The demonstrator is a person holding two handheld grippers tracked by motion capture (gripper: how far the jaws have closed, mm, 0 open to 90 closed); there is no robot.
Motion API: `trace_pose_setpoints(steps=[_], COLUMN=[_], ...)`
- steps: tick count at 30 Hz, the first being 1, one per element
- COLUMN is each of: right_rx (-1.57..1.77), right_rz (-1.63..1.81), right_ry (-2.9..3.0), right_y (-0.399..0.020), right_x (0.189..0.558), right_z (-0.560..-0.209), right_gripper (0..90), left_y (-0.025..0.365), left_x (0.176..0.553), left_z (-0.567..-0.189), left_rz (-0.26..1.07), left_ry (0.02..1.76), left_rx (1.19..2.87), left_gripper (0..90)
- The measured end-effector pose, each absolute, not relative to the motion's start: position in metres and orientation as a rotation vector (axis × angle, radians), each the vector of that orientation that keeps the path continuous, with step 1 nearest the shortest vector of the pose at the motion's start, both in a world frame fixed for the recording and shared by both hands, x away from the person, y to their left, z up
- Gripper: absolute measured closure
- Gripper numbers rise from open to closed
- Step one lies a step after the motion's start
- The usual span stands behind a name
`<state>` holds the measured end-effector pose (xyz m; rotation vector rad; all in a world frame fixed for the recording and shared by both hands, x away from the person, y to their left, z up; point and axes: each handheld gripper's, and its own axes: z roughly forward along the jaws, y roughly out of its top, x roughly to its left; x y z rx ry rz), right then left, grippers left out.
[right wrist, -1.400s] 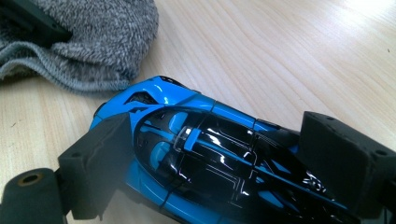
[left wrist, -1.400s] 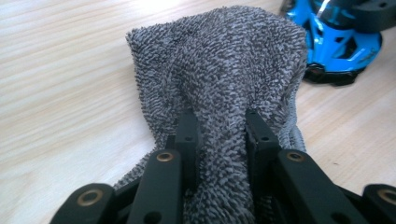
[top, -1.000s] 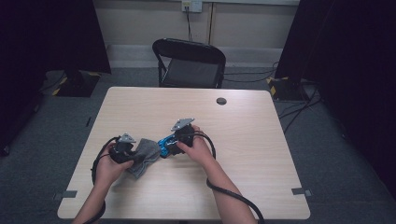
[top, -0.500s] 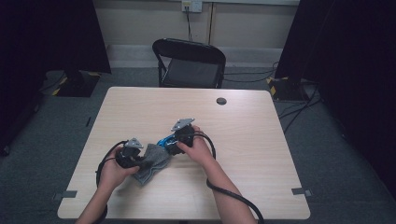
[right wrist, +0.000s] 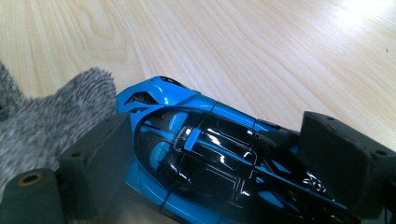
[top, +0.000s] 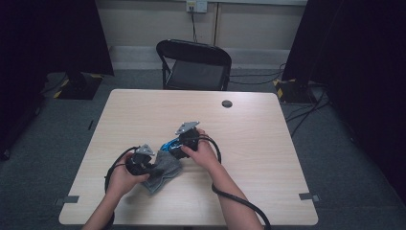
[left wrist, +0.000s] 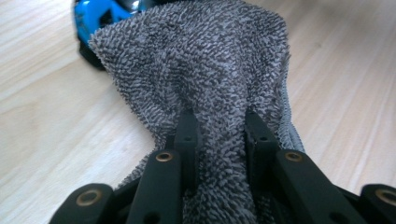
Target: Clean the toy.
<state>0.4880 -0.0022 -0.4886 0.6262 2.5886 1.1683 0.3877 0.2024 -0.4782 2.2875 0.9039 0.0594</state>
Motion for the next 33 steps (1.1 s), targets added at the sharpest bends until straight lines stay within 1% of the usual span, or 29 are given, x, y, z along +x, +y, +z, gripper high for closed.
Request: trace_pose_setpoints(steps=[9,11,15,21,25,33], right_rx=[0.625,0.627,0.628,0.628,0.630,0.628], right_rz=[1.173,1.172,1.179,1.179,1.184,1.191], right_ry=[2.586,2.587,2.584,2.584,2.580,2.578], right_y=[-0.003,-0.002,-0.003,-0.003,-0.003,-0.003], right_x=[0.488,0.488,0.488,0.488,0.487,0.487], right_z=[-0.489,-0.489,-0.489,-0.489,-0.490,-0.490], right_gripper=[10.5,10.4,10.4,10.4,10.4,10.4], left_y=[0.180,0.175,0.175,0.197,0.219,0.257], left_x=[0.382,0.380,0.379,0.379,0.382,0.391], left_z=[-0.477,-0.476,-0.467,-0.457,-0.453,-0.460], left_rz=[-0.012,-0.049,-0.036,0.011,0.069,0.145], left_ry=[0.803,0.783,0.759,0.811,0.890,1.005], left_rx=[2.311,2.297,2.292,2.255,2.208,2.137], left_gripper=[71.8,72.0,72.0,71.9,71.8,72.1])
